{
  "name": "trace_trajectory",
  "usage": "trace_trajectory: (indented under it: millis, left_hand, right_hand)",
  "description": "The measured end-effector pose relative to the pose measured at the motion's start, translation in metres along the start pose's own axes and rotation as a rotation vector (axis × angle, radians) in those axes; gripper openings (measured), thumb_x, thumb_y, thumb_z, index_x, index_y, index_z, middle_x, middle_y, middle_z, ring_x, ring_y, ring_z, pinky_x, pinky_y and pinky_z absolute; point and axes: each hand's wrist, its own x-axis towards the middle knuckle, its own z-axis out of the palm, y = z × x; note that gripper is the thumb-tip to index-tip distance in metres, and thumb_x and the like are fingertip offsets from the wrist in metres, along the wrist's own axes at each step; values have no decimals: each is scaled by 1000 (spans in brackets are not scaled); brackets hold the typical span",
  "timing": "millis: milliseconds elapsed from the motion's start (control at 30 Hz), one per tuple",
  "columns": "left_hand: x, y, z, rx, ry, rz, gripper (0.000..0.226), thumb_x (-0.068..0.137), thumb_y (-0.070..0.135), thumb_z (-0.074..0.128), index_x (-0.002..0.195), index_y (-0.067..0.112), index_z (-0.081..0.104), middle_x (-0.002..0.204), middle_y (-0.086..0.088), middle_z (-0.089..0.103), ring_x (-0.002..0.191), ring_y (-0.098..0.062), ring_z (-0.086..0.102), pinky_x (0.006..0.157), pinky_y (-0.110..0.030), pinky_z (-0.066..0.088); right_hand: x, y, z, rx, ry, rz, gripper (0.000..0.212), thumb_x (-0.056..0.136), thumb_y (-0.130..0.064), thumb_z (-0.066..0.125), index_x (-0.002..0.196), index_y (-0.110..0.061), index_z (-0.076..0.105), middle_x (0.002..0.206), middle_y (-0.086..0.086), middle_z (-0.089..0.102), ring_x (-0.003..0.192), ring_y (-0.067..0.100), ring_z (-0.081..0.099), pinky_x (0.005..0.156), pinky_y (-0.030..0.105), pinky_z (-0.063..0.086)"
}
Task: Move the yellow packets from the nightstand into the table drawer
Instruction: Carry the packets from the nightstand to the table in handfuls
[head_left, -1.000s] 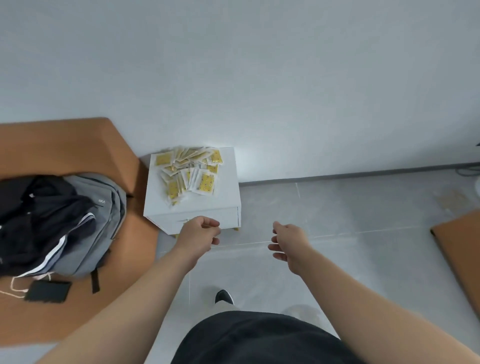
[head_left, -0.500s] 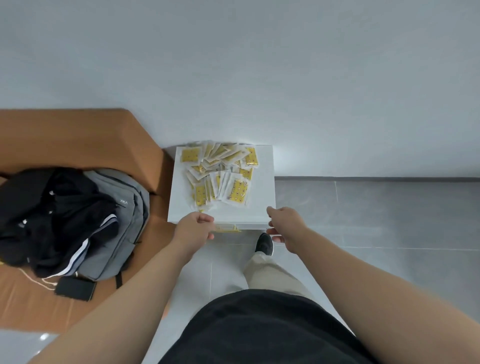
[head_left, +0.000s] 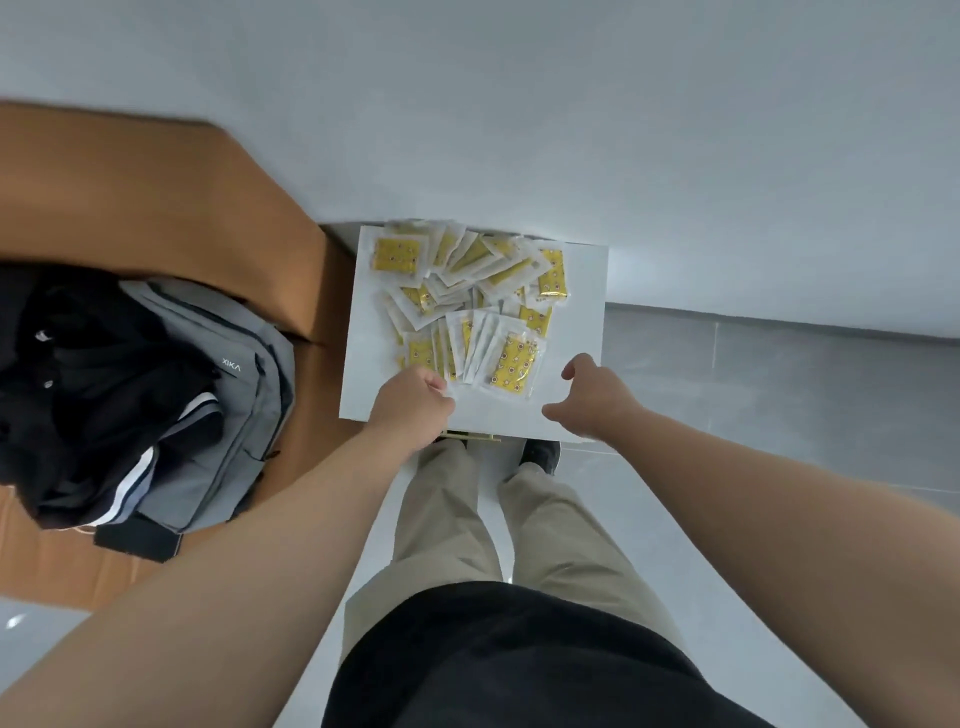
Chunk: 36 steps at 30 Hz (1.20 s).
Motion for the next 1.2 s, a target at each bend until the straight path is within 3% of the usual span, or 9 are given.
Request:
trace_trajectory:
  millis: [133, 300, 533, 733, 933, 1033, 1200]
  left_hand:
    - [55, -13, 9, 246, -53, 100, 39, 94, 26, 64, 130, 16, 54, 121, 0, 59, 105, -21, 56, 83, -31, 44]
    - [116, -18, 20, 531, -10, 272, 50, 95, 34, 65, 135, 11, 46, 134, -11, 49, 120, -32, 51, 94, -44, 48]
    - [175, -39, 38, 536, 50, 363, 72, 83, 42, 77, 139, 12, 43, 139, -8, 44, 129, -28, 44, 99, -43, 46]
    - [186, -63, 35, 488, 98, 435, 87, 75, 46, 83, 143, 12, 40, 142, -6, 42, 129, -29, 44, 99, -47, 47]
    - [190, -65, 33, 616, 151, 452, 98, 71, 53, 84, 147, 13, 35, 143, -11, 41, 130, -33, 42, 100, -48, 45]
    - [193, -61, 35, 636, 139, 416, 101, 68, 54, 85, 147, 14, 36, 142, -13, 41, 129, -35, 42, 101, -50, 42]
    - [197, -60, 34, 651, 147, 407, 95, 64, 58, 86, 140, 19, 42, 134, -12, 46, 125, -34, 45, 97, -50, 40]
  right_hand:
    - [46, -11, 21, -118, 37, -23, 61, 89, -29, 71, 139, -16, 39, 131, 12, 46, 106, 31, 58, 81, 36, 46]
    - [102, -20, 50, -259, 68, -92, 71, 89, -30, 72, 146, -18, 32, 138, 13, 40, 126, 35, 46, 95, 47, 48]
    - [163, -30, 67, -491, 145, -243, 106, 83, -47, 77, 158, -32, 4, 160, 8, 13, 141, 38, 25, 99, 56, 44]
    - [182, -33, 58, -603, 170, -306, 126, 63, -57, 87, 157, -38, 5, 149, 8, 25, 132, 36, 35, 99, 53, 40]
    - [182, -37, 60, -576, 160, -314, 108, 62, -46, 92, 147, -25, 27, 144, 11, 30, 129, 36, 37, 102, 53, 40]
    - [179, -36, 65, -555, 196, -331, 96, 67, -37, 89, 142, -18, 31, 141, 10, 34, 125, 36, 40, 99, 51, 40]
    - [175, -29, 64, -519, 220, -363, 87, 74, -40, 84, 141, -15, 35, 142, 9, 39, 127, 36, 40, 103, 50, 37]
